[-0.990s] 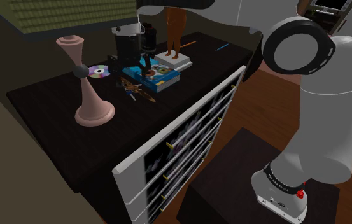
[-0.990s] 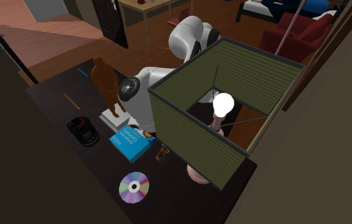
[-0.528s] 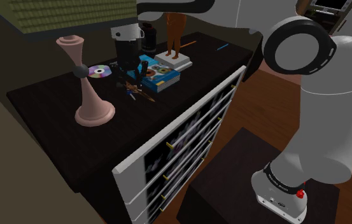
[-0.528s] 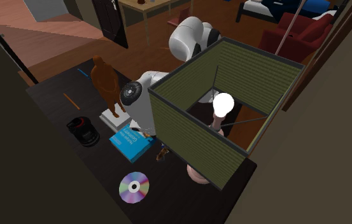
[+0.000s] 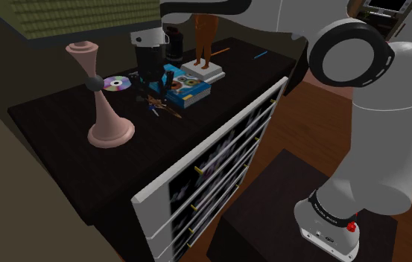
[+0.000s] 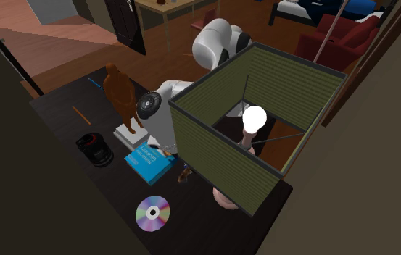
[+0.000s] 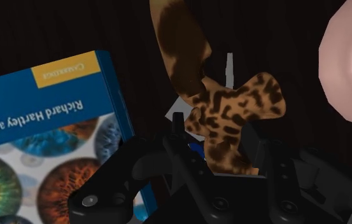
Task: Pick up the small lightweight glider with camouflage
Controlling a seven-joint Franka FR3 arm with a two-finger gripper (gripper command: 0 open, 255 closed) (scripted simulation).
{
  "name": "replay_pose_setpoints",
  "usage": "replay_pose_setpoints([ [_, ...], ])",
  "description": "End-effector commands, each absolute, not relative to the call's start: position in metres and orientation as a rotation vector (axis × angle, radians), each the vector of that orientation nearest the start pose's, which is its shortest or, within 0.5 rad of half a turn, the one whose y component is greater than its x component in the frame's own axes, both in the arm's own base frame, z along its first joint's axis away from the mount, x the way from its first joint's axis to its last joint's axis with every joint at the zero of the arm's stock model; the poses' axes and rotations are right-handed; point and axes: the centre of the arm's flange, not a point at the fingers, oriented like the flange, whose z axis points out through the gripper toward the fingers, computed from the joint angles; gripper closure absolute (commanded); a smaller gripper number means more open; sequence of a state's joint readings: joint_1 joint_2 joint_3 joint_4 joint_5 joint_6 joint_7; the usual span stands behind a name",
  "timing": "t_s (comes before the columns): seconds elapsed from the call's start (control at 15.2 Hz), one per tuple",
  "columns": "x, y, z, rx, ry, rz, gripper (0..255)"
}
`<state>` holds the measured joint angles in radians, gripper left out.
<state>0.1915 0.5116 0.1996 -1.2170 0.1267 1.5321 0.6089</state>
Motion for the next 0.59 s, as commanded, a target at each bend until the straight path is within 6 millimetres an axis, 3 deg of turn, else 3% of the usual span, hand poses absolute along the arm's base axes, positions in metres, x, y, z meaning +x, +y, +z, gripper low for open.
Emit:
replay_pose_setpoints([
  [0.0, 0.638, 0.243, 0.48, -2.985, 0.364, 0.416, 255],
  [0.53, 0.638, 0.243, 0.522, -2.985, 0.364, 0.416, 255],
])
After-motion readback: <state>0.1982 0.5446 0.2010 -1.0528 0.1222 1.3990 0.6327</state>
